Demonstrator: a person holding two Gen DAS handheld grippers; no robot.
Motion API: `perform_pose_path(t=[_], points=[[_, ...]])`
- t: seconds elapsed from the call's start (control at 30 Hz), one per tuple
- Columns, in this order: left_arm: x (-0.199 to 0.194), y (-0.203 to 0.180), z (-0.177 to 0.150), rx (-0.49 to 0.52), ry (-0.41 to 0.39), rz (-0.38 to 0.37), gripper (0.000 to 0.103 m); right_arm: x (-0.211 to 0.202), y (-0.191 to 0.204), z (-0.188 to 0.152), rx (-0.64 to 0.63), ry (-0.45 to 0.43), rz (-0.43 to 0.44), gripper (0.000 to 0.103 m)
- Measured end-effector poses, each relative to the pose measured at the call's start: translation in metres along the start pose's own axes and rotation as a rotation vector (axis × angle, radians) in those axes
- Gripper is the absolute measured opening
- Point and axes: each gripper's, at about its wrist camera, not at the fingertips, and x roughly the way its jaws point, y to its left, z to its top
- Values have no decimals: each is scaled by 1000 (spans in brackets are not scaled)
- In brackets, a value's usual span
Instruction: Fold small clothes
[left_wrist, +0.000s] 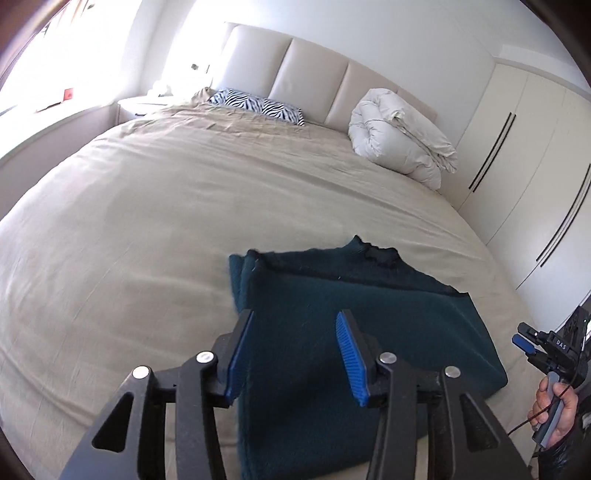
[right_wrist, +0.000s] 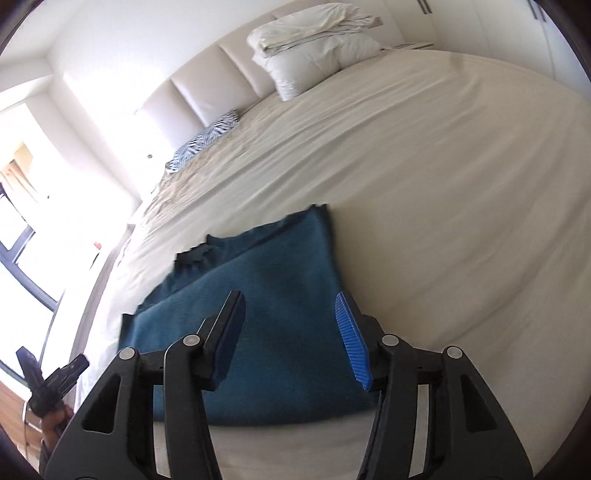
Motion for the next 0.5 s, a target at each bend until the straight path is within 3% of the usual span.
perform_pose_path(t=[0.1,0.2,0.3,0.4,0.43,0.5], points=[[41,-29,18,49,28,-49,48,46,34,7,14,74,133,50],[80,-52,29,102,34,-37,48,100,71,5,18,167,232,50],[113,-51,29,87,69,-15,48,154,95,-4,65,254,290,50],[138,-26,8,40,114,55,48,196,109,-12,106,306,339,49],[140,-12,1,-9,107,1,48,205,109,-14,112,302,336,47],[136,4,1,-85,85,-75,47,216,101,-12,158,286,350,34]])
